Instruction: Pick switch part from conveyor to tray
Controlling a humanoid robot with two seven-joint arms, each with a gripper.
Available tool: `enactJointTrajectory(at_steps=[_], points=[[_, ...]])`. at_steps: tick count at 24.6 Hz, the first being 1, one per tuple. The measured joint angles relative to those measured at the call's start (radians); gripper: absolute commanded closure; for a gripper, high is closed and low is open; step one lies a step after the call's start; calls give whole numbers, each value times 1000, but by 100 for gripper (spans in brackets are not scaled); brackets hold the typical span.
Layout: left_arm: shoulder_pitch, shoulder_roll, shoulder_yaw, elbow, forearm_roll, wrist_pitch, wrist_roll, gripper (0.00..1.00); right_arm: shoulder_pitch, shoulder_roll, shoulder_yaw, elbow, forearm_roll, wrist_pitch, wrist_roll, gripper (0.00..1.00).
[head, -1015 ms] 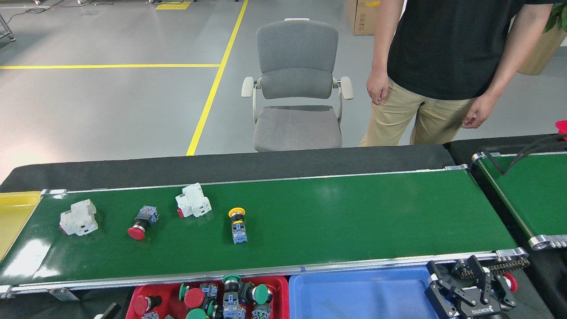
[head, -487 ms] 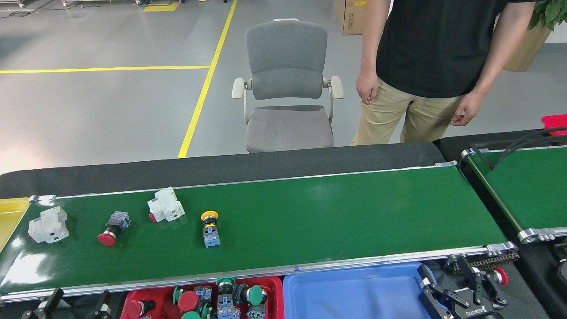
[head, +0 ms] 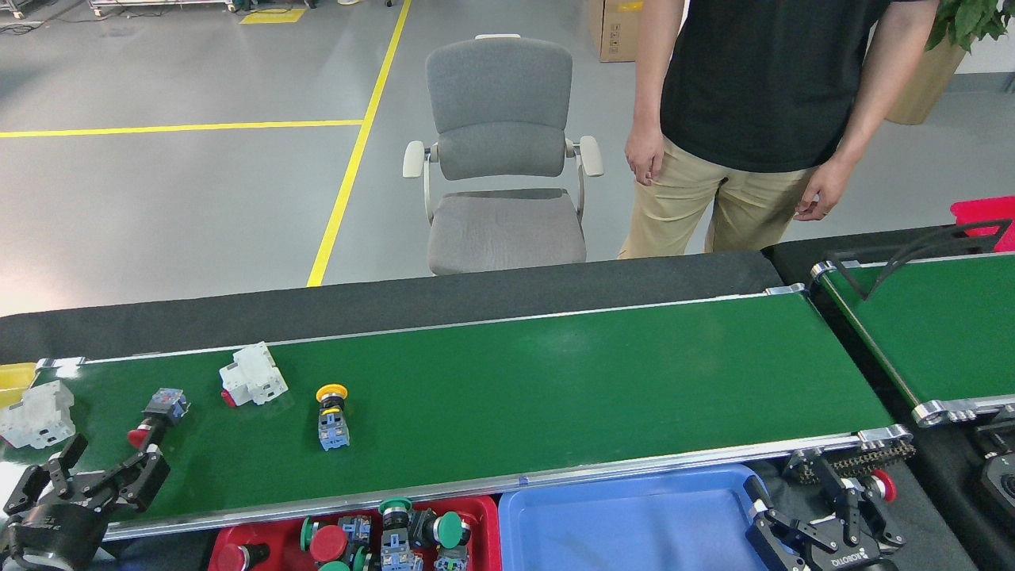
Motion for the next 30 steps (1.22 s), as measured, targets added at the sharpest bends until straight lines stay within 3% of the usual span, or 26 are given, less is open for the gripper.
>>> enactJointTrajectory(at_steps=[6,7,11,13,18,21,26,29,30], points=[[-56,1,-1,88,-2,-2,5,5,0,0,0,0,0,-22,0,0],[-76,1,-2,121,-3,2,7,10,0,0,0,0,0,-27,0,0],[-120,26,-15,233,-4,12,16,52,1,0,4,0,0,-38,0,0],[-136,40,-34,264,-4,14,29,67,3,0,6,0,0,-45,0,0],[-137,37,-47,252,-2,14,74,80,17,0,8,0,0,-55,0,0],[-60,17,-83,99,1,-14,79,81,44,4,5,0,0,-57,1,0],[193,-56,-139,-344,5,-127,73,75,44,5,-48,0,0,-54,1,1],[354,-109,-204,-554,2,-161,47,53,44,5,-57,0,0,-53,1,1],[403,-122,-226,-613,1,-166,38,39,44,5,-59,0,0,-51,1,2]])
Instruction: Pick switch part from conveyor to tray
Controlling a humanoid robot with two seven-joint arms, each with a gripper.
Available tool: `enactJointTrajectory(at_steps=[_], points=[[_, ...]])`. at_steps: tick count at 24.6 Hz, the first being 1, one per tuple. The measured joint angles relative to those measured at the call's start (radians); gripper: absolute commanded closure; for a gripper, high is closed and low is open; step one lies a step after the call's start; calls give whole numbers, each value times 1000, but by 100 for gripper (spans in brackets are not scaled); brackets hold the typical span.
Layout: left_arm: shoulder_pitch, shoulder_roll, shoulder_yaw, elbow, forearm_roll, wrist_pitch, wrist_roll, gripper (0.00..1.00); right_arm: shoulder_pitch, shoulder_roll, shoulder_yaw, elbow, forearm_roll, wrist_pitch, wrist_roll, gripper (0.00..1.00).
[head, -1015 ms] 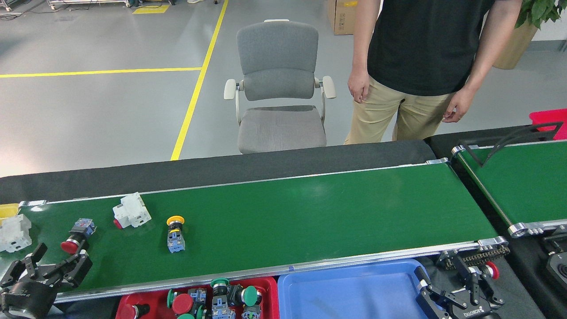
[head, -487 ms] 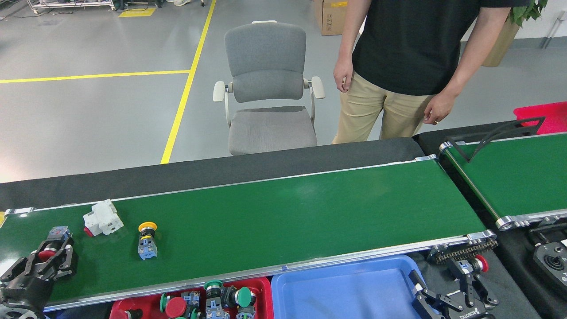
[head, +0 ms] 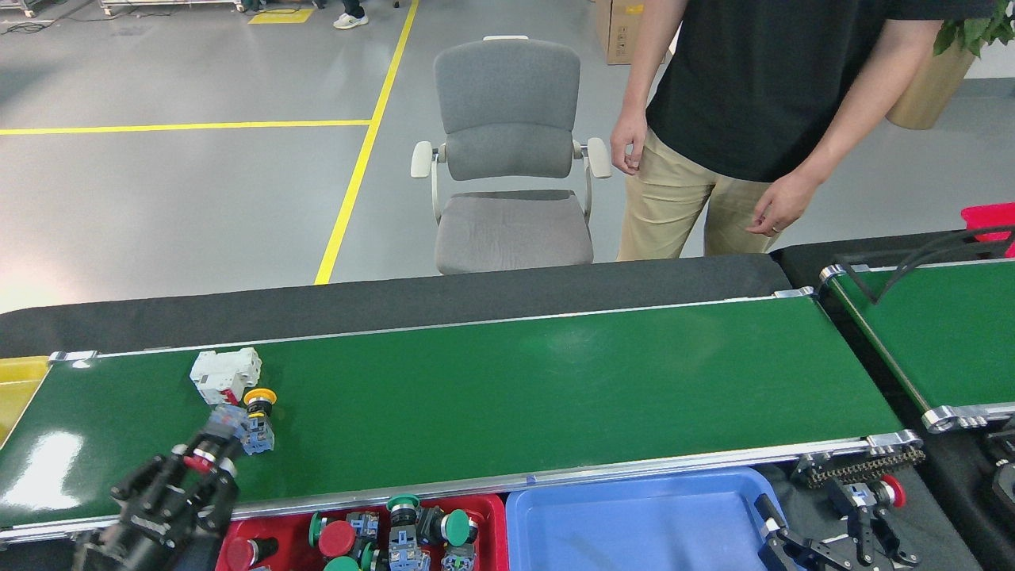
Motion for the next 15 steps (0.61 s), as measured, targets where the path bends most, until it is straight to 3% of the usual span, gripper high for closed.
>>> enactJointTrajectory(at_steps=[2,5,8,15], points=[[81,-28,-43,-80,-2,-6,-24,1,1,1,-11,0,0,2,0,2],[123,-97,-68,-94,-5,-8,-36,0,15,19,-23,0,0,4,0,2],[125,-101,-59,-97,-5,-8,-39,0,24,20,-41,-1,0,4,0,2],[125,-113,160,-96,28,12,-42,0,24,37,-64,-20,2,93,19,3]])
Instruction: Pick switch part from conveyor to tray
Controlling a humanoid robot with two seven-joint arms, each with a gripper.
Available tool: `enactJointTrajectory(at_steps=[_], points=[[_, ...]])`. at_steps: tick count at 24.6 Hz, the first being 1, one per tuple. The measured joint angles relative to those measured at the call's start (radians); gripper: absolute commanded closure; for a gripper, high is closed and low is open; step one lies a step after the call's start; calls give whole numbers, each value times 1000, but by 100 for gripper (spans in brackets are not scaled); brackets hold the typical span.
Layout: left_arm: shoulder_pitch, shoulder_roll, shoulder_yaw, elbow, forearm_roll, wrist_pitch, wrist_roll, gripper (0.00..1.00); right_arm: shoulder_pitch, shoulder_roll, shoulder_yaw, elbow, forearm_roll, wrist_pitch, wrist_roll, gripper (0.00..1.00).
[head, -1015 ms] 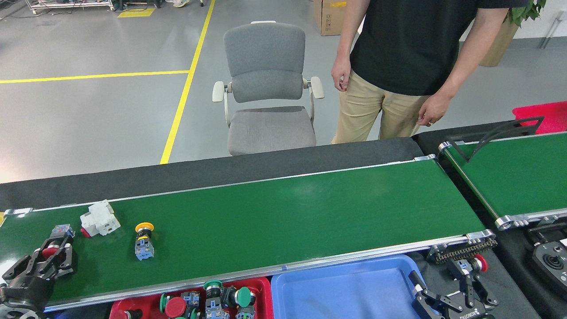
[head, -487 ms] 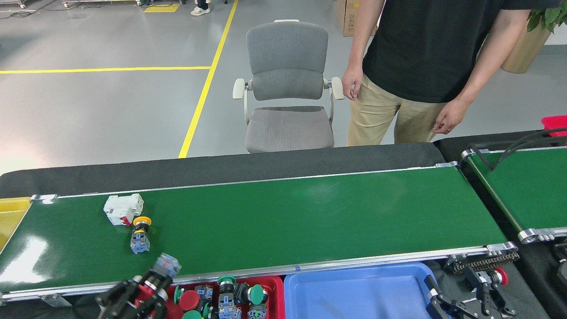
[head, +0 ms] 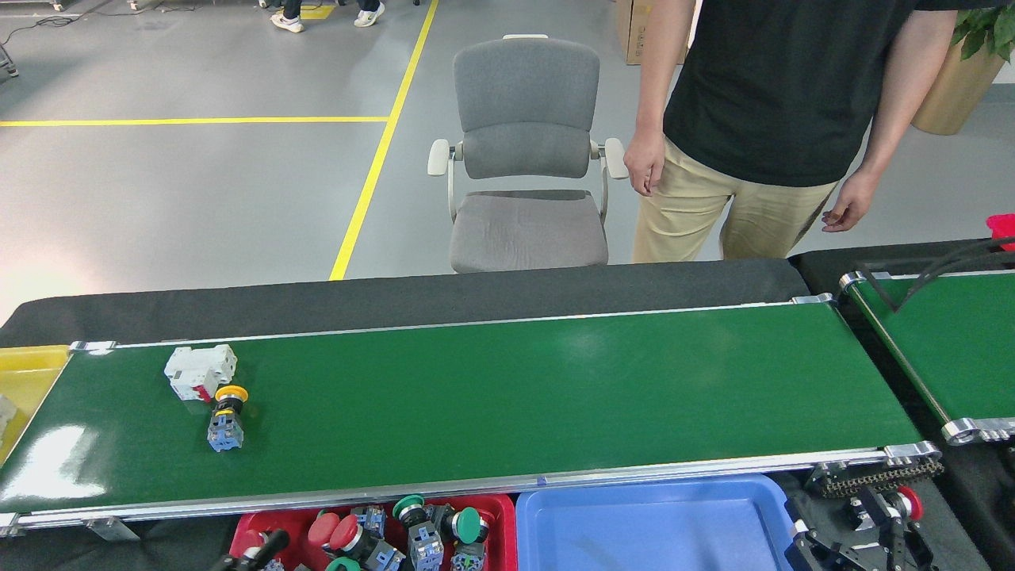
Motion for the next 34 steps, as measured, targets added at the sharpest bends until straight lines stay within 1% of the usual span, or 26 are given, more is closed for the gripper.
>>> enactJointTrajectory(at_steps=[2,4,7,12,14,17,18,20,23,26,31,32,34], points=[[-2,0,86,27,26,20,2,0,0,1,0,-20,0,33,5,3],[-3,1,136,61,30,72,2,0,0,6,-1,-31,0,48,6,3],[-5,2,144,73,30,151,3,0,4,11,-1,-33,3,52,7,3],[-45,9,144,106,28,184,7,0,6,11,0,-33,3,53,9,3],[-100,35,143,175,23,186,7,0,8,11,1,-33,4,55,9,3],[-225,113,144,319,-22,190,5,0,9,11,2,-33,4,56,10,3],[-269,129,144,362,-36,190,4,0,9,11,2,-33,4,56,10,3],[-345,150,143,440,-49,190,4,0,9,11,2,-33,4,56,10,3],[-413,188,129,536,-52,191,2,0,9,11,4,-33,5,56,10,3],[-478,209,78,623,-52,191,1,0,9,11,5,-33,5,56,10,3],[-550,217,65,744,-52,198,0,1,9,11,5,-32,6,54,11,2],[-567,219,64,770,-52,204,0,4,9,11,5,-32,6,54,11,2],[-600,238,57,834,-52,231,-3,27,9,11,6,-32,6,54,11,2]])
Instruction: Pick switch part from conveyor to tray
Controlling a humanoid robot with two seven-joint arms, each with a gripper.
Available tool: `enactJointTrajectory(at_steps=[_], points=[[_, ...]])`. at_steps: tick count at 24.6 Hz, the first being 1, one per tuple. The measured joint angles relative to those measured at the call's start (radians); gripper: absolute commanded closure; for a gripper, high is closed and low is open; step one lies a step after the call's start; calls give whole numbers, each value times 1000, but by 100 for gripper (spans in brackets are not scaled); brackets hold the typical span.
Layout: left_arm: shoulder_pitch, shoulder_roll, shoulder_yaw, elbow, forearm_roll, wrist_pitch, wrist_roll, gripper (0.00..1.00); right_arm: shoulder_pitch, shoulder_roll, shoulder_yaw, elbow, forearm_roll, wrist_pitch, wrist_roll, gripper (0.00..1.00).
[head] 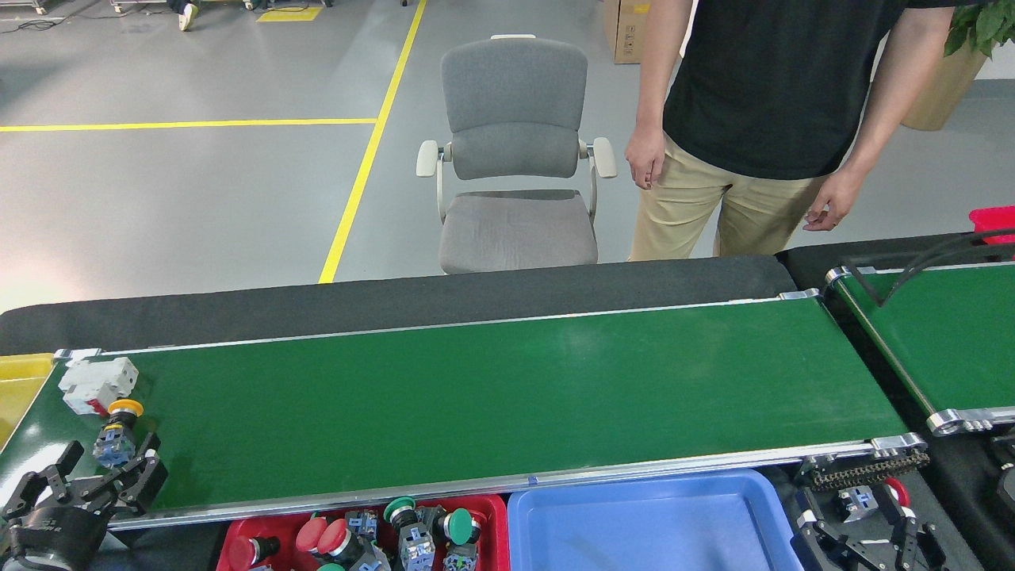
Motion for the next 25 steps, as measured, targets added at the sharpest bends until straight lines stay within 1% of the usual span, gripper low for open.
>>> enactJointTrajectory(at_steps=[2,3,5,8,11,12,14,16,19,20,21,22,23,25], points=[[-21,21,-16,56,0,26,2,69,0,0,9,0,0,-1,1,2],[-25,25,-23,73,2,28,8,79,0,0,13,0,0,-1,2,2],[-29,27,-29,84,3,29,28,89,0,0,16,0,0,-2,2,2],[-27,27,-35,84,4,32,73,96,0,0,17,0,0,-2,3,2],[-8,19,-39,52,4,37,92,98,0,0,17,0,0,-3,4,2],[10,17,-42,16,4,37,94,98,0,0,17,0,0,-5,4,2],[75,3,-54,-108,6,9,97,97,-1,0,17,1,0,-6,4,2],[173,-36,-62,-280,10,-47,99,95,-1,0,16,1,0,-6,5,2],[350,-90,-65,-555,16,-174,102,80,-1,0,12,1,0,-4,5,2],[409,-105,-65,-629,16,-220,100,67,0,0,12,1,0,-2,5,2],[472,-128,-67,-696,13,-259,99,37,0,0,12,2,0,-1,5,2],[522,-152,-77,-745,11,-296,97,15,-1,0,12,2,0,0,5,2],[555,-172,-92,-777,10,-323,96,0,-1,0,12,2,0,0,5,2],[583,-192,-129,-812,10,-351,96,0,-1,0,12,2,0,3,5,2]])
